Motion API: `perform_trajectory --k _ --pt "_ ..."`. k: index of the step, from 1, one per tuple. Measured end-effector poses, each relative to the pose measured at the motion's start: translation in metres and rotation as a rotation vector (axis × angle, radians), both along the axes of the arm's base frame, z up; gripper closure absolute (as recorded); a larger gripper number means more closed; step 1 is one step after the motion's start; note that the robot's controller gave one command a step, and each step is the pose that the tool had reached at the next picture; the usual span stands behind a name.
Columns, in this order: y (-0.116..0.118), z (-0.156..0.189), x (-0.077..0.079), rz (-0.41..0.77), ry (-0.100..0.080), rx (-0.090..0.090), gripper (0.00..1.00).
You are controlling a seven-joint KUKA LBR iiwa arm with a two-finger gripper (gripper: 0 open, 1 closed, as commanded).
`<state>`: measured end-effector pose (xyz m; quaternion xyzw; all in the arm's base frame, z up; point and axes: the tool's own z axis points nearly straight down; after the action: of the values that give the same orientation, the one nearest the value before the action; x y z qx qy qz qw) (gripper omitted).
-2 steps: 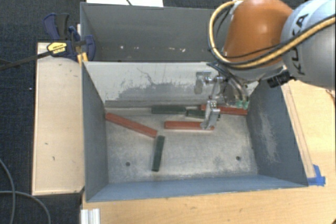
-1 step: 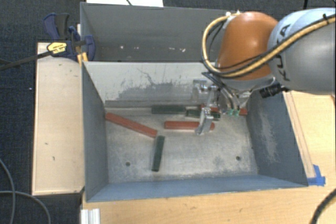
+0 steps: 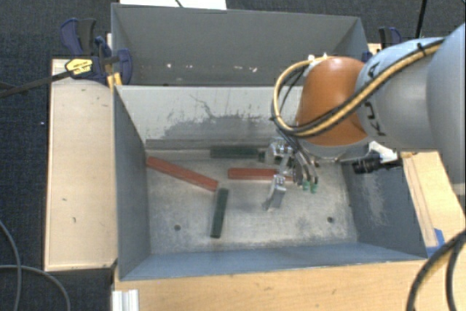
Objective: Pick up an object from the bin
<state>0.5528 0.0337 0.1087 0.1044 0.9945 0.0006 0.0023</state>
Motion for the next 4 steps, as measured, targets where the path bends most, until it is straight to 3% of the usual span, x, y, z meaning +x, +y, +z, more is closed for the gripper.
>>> perform_trajectory --k 1,2,3,4 --pt "0.020 -0.038 0.022 -0.037 0.003 0.000 1.00" --pt "0.020 -0.038 0.022 -0.037 0.003 0.000 1.00" --pt "0.005 0.037 0.015 0.006 0.003 0.000 1.00" --pt "0.005 0.037 0.015 0.006 0.003 0.000 1.00"
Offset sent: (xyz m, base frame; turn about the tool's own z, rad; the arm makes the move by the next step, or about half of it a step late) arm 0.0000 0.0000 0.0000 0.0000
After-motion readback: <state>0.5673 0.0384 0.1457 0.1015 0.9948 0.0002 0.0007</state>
